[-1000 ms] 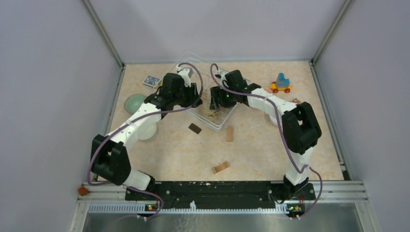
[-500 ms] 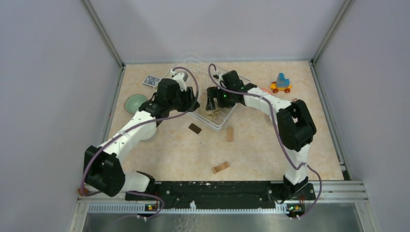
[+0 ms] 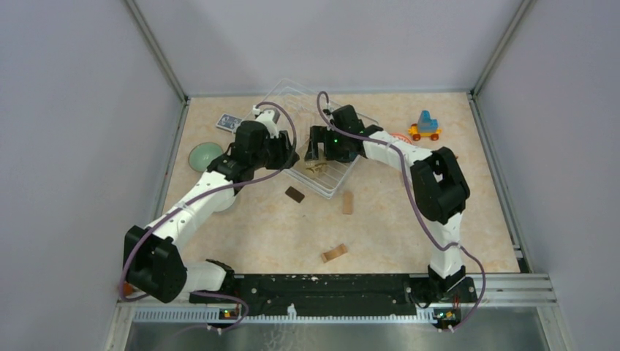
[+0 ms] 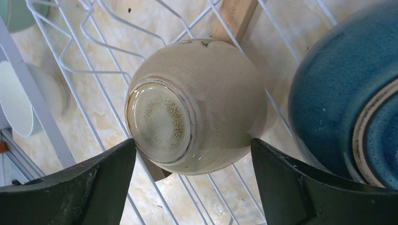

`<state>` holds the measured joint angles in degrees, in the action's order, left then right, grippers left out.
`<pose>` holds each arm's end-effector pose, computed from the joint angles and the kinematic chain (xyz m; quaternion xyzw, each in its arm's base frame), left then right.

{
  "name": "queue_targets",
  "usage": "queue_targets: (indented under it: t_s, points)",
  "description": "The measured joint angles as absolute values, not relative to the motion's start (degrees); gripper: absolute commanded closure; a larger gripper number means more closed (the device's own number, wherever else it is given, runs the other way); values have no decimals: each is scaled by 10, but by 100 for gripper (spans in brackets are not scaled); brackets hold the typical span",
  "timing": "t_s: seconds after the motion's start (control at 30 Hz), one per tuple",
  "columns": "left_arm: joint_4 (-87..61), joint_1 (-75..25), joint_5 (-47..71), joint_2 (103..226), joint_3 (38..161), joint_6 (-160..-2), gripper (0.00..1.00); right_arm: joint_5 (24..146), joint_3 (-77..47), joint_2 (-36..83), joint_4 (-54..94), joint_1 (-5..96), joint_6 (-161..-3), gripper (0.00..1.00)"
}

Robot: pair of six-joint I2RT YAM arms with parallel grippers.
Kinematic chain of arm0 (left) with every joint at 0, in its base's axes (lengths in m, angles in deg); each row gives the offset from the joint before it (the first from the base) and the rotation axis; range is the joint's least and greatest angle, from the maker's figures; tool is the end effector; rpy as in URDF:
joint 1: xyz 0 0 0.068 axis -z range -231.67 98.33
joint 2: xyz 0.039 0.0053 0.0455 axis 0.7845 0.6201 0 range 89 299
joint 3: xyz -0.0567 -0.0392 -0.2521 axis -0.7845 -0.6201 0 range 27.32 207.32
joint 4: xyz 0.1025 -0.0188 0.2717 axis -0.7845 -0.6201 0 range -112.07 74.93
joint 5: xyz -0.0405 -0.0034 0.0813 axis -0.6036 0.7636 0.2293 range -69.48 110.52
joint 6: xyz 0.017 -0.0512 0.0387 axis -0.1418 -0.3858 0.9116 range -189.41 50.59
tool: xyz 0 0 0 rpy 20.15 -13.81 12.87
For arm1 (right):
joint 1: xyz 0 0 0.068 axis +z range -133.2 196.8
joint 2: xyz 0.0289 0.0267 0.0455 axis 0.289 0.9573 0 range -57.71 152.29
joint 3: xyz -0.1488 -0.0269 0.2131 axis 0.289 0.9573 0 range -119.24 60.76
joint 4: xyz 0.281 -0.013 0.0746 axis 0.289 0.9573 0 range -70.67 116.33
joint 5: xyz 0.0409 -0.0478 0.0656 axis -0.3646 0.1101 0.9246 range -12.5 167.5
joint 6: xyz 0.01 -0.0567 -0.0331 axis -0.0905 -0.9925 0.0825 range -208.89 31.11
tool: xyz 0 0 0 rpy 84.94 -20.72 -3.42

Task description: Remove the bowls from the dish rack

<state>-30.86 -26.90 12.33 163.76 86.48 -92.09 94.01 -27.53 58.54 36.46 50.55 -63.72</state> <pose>0.3089 -0.1508 0.2745 0.0509 0.8691 -0.2534 0.4218 0.4004 0.2855 0.1749 -0.1232 0.9079 0.3015 0.2639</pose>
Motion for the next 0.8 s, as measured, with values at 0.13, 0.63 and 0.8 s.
queue_targets:
  t_s: [0.13, 0.63, 0.8]
  points:
    - [-308, -269, 127, 1638, 865, -921, 45, 913, -285, 590, 376, 507, -588, 10]
    - [-304, -269, 129, 1634, 853, -921, 42, 862, -267, 592, 338, 508, -463, 9]
    - [-304, -269, 129, 1629, 850, -920, 42, 866, -267, 601, 323, 508, -455, 8]
